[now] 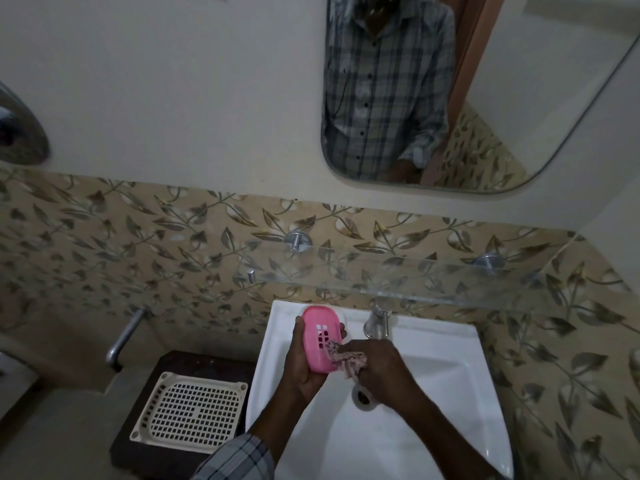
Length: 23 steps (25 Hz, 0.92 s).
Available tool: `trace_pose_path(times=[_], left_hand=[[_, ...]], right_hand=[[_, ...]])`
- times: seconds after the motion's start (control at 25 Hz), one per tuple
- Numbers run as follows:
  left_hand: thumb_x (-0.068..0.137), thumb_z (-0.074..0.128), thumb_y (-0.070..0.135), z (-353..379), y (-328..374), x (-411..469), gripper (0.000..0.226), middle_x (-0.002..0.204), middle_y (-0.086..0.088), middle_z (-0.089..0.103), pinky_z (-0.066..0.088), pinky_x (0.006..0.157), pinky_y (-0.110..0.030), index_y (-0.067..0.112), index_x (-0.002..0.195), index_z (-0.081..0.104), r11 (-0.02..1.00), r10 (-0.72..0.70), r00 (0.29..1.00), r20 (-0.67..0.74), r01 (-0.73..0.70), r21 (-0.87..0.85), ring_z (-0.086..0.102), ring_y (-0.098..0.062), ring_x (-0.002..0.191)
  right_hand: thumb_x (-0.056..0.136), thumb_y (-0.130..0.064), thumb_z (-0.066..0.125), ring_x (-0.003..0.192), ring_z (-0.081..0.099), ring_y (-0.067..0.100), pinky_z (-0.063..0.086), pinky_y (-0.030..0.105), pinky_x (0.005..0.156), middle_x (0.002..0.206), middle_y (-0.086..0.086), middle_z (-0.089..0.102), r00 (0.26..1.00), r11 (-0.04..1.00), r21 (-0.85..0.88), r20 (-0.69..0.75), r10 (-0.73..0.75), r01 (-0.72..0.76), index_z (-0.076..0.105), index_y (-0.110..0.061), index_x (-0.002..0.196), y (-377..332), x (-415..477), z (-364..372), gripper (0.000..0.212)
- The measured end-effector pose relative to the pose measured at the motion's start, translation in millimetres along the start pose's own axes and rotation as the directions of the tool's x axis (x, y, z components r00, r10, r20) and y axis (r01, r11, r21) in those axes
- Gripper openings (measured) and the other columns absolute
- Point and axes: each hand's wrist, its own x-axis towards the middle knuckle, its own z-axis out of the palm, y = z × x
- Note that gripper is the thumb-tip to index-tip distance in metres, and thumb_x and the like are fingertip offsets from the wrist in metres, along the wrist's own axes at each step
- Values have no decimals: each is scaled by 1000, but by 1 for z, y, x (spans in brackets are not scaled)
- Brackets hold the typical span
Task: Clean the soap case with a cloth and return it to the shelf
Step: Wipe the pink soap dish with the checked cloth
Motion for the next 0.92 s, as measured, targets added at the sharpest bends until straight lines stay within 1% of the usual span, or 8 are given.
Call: trace_pose_path(times=[0.12,0.2,0.28,0.36,0.48,0.6,0.72,0.92], left_hand=[[71,71,60,-4,5,2,95,117,-24,64,52,92,-51,3,143,44,999,-22,999,24,23,-45,60,-36,107],[73,66,63,2,2,5,96,117,-24,62,53,92,-50,1,143,45,997,-66,997,27,67,-28,63,-36,102],[72,66,64,5,-1,4,98,115,-23,63,54,91,-48,-3,141,46,995,-95,995,43,94,13,66,-35,98],[78,60,64,-1,0,3,93,116,-24,64,50,95,-50,-2,143,45,995,-86,995,43,84,52,65,-35,102],[74,70,62,-10,5,0,87,122,-23,65,45,100,-58,1,135,57,998,-58,991,118,60,-11,64,-36,108],[85,56,64,-12,15,0,78,122,-25,65,38,105,-67,0,129,62,995,-57,991,118,66,-70,63,-40,107],[88,53,50,-8,17,0,71,113,-25,64,49,93,-57,-2,135,54,989,-121,993,7,120,91,62,-40,96],[78,72,31,-4,10,-9,69,109,-24,64,53,70,-38,-2,135,51,848,-154,988,-32,149,508,59,-27,81]], right_hand=[[77,5,59,91,72,22,45,8,76,99,2,78,989,991,104,-112,94,-82,78,-11,103,8,-4,-9,36],[80,1,59,112,67,22,51,18,94,119,-1,72,995,983,168,-54,79,-69,72,-18,116,-6,-16,13,43],[71,6,71,113,67,24,54,33,96,121,6,71,982,978,-148,-101,-161,145,73,-15,115,-15,-34,33,49],[65,6,78,99,71,21,57,27,86,107,5,75,949,950,-241,-197,-248,198,77,-14,105,0,-34,30,45],[72,22,63,98,71,18,55,26,90,105,3,75,926,969,228,-338,170,-95,76,-13,103,18,-32,5,48],[89,12,53,83,76,17,61,25,66,93,7,79,799,647,696,-176,574,-311,77,-16,99,37,-34,-8,38],[90,15,49,65,75,27,58,32,51,80,19,77,659,237,916,40,751,-324,74,-1,94,46,-40,1,31],[85,14,55,76,75,40,61,44,60,87,22,77,572,43,904,232,786,-426,73,-1,99,40,-40,31,27]])
